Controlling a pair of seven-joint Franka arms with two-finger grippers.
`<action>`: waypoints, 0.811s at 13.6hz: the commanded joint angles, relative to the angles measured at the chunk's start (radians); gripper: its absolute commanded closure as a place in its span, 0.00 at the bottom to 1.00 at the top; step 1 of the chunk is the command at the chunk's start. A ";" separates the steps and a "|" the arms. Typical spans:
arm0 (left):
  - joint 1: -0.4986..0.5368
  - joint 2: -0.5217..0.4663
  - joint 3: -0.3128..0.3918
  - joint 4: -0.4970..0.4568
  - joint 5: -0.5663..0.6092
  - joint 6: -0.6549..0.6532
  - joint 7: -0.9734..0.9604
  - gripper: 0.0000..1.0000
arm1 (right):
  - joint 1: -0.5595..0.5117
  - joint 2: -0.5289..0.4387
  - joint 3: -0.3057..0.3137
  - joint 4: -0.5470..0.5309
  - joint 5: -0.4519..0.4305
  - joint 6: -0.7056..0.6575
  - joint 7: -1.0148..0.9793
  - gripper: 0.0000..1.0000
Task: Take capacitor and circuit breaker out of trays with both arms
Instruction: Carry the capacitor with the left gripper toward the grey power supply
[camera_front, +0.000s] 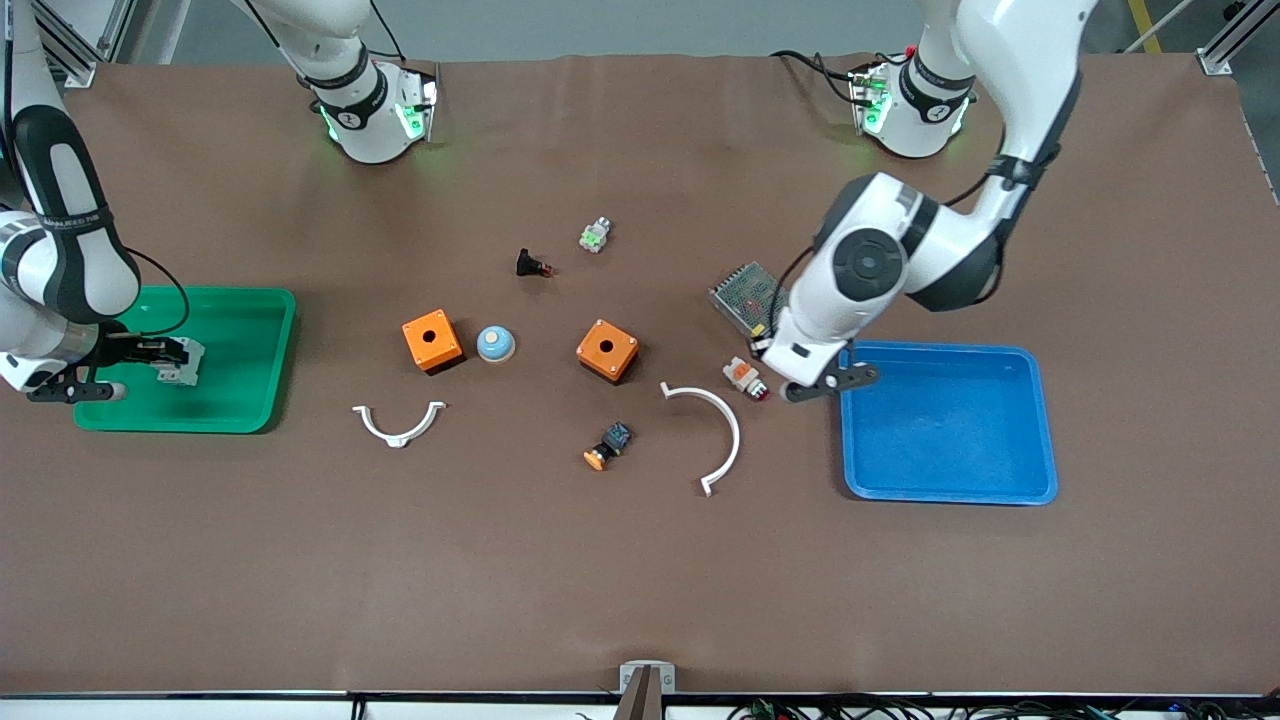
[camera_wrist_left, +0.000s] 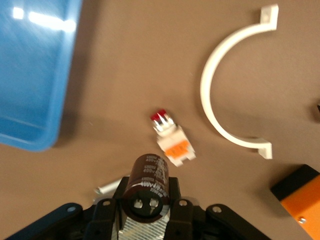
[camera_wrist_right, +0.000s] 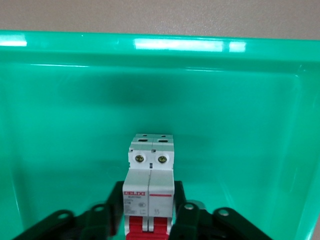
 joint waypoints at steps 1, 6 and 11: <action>-0.044 0.030 0.004 0.003 -0.001 0.040 -0.094 1.00 | -0.017 -0.009 0.015 -0.003 0.016 -0.012 -0.020 0.75; -0.128 0.111 0.009 0.008 0.082 0.138 -0.289 1.00 | 0.029 -0.055 0.021 0.098 0.016 -0.207 0.039 0.80; -0.179 0.195 0.007 0.020 0.120 0.214 -0.388 1.00 | 0.230 -0.055 0.024 0.308 0.060 -0.456 0.284 0.79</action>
